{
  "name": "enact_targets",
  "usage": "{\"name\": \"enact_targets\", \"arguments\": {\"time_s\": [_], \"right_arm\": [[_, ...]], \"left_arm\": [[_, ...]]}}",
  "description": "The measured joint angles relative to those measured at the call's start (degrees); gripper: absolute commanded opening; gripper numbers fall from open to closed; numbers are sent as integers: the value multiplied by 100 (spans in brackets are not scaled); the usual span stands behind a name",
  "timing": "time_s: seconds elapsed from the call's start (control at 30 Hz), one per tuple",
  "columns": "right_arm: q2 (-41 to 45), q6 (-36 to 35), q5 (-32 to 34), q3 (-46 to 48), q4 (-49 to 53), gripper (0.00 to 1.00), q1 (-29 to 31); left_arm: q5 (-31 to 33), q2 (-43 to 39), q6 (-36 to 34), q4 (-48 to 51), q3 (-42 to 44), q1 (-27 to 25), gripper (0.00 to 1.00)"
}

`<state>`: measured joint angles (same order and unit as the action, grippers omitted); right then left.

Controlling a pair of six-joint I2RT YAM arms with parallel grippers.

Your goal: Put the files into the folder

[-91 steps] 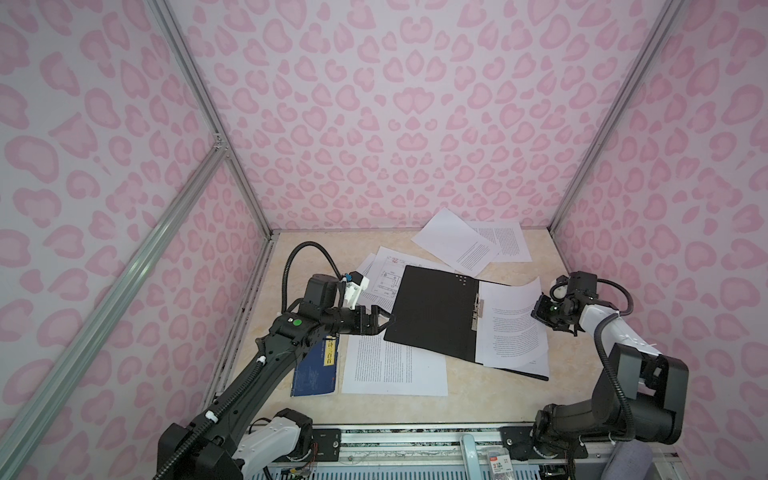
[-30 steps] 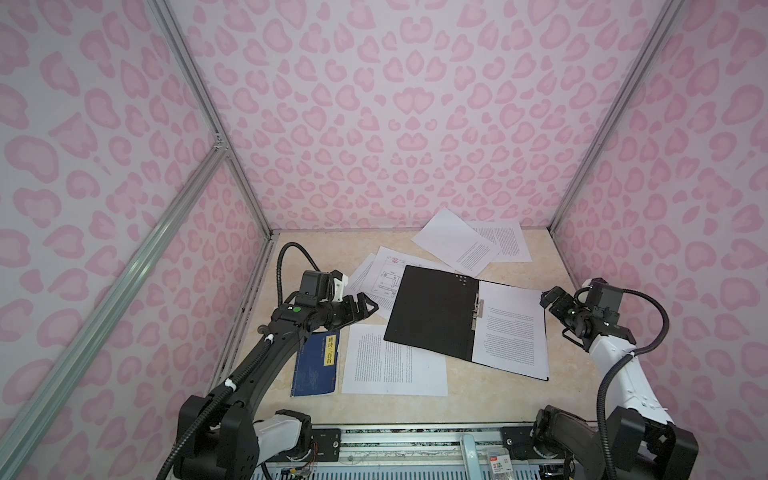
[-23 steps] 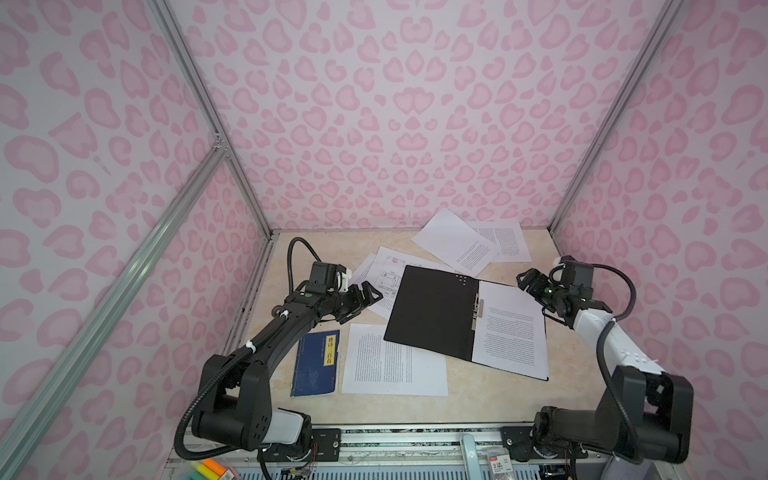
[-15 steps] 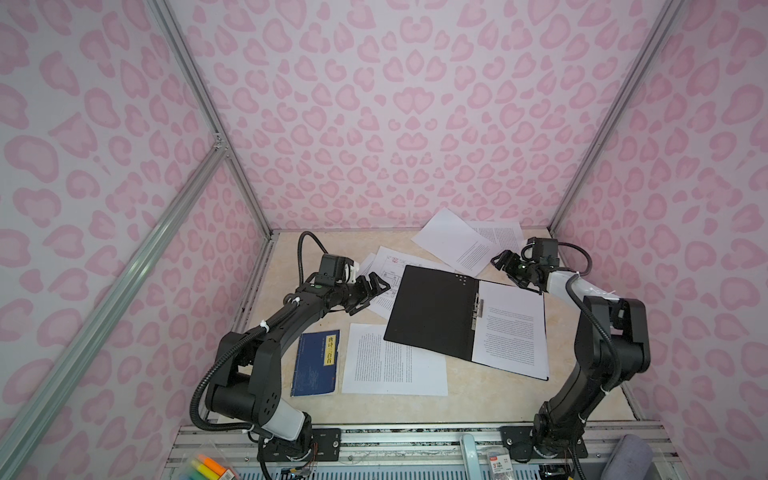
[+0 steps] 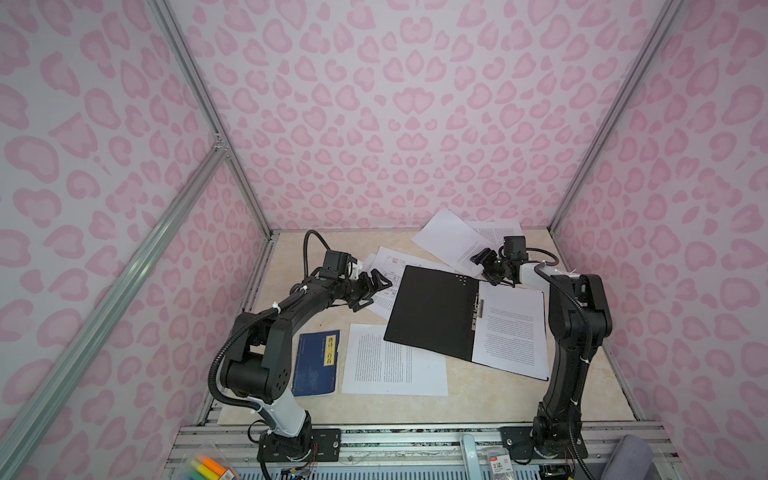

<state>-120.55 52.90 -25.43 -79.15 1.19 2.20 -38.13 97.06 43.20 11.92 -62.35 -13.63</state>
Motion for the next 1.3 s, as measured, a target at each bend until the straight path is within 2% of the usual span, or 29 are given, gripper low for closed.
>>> {"name": "enact_targets", "arguments": {"time_s": [0.17,0.43,0.67,1.03,1.3], "right_arm": [[31,544,116,107,-76,70,118],[660,1104,420,649,-136,69,186],[505,1569,420,669,-299,57,306],[238,2114,420,557,-358,55,444],[389,2258,435,903,-616,55,485]], "left_arm": [[-157,20,-22,0,-2,142,97],[-271,20,-20,-7,7,236,97],[-354,11,24,-24,79,238,97],[-389,-50,26,-26,85,297,96],[-391,-59,26,-26,87,308,96]]}}
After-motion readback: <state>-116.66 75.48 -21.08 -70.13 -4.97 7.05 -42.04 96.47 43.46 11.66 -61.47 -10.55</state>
